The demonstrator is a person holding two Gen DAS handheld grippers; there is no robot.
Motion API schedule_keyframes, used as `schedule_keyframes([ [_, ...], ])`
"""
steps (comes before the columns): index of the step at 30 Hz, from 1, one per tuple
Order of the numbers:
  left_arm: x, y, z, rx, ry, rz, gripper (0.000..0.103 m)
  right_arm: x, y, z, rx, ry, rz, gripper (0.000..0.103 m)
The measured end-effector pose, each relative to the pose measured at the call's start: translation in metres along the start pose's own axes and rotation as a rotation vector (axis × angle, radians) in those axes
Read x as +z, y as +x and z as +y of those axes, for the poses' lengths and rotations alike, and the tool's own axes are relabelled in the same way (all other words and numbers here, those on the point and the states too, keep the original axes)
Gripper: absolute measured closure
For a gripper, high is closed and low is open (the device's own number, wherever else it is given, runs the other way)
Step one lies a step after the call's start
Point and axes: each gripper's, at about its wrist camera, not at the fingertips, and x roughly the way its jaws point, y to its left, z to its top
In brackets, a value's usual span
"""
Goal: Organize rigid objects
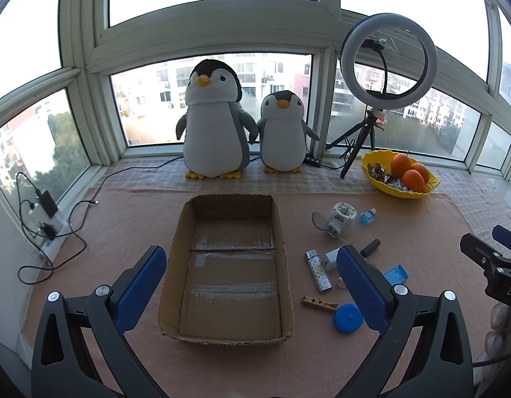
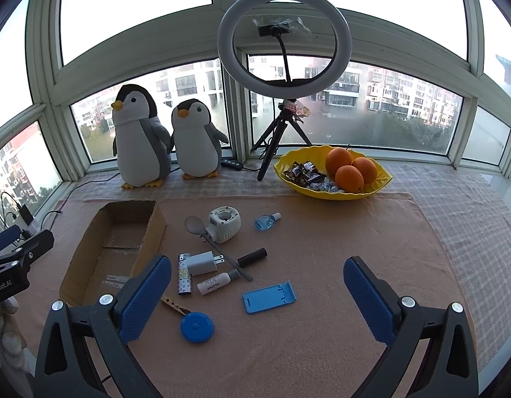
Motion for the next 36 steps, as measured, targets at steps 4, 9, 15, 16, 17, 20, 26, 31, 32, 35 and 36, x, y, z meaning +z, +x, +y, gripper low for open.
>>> schedule_keyframes([
  [4, -0.0001, -0.0001, 0.0001, 0.0, 0.0, -0.001, 0.001, -0.0006, 0.0001, -0.0008, 0.001, 0.002, 0.003, 0.0],
  [9, 0.0, -0.0002, 0.0003, 0.0, 0.0, -0.001, 0.001, -0.001, 0.0, -0.0007, 0.001, 0.004, 0.002, 0.0],
  [15, 0.0002, 0.0001, -0.0001, 0.001, -0.001, 0.0, 0.001, -0.0014, -0.0003, -0.0011, 0.002, 0.005, 0.002, 0.0],
  [16, 0.0, -0.0002, 0.0003, 0.0, -0.001, 0.0, 0.001, -0.0016, -0.0004, -0.0013, 0.002, 0.007, 0.002, 0.0],
  [17, 0.0001, -0.0005, 0.0007, 0.0, -0.001, 0.0, 0.001, -0.0017, -0.0006, -0.0012, 0.002, 0.008, 0.002, 0.0],
  [20, 0.0004, -0.001, 0.0012, 0.0, -0.003, -0.003, 0.001, -0.0013, -0.0007, -0.0014, -0.002, 0.006, 0.001, 0.0],
  [26, 0.0004, -0.0014, 0.0014, -0.002, -0.005, -0.004, 0.001, -0.0009, 0.0001, -0.0017, 0.002, 0.009, 0.009, 0.0],
  [31, 0.0, -0.0013, 0.0014, 0.0, -0.004, -0.004, 0.0, -0.0008, 0.0007, -0.0017, 0.004, 0.011, 0.012, 0.0],
  [32, 0.0002, -0.0013, 0.0013, 0.0, -0.004, -0.004, 0.0, -0.0009, 0.0007, -0.0017, 0.004, 0.012, 0.012, 0.0],
  [35, 0.0001, -0.0014, 0.001, -0.001, -0.003, -0.004, 0.001, -0.001, 0.0007, -0.0015, 0.004, 0.012, 0.012, 0.0],
  [36, 0.0001, -0.0013, 0.001, -0.001, -0.003, -0.004, 0.001, -0.001, 0.0007, -0.0014, 0.004, 0.012, 0.012, 0.0],
])
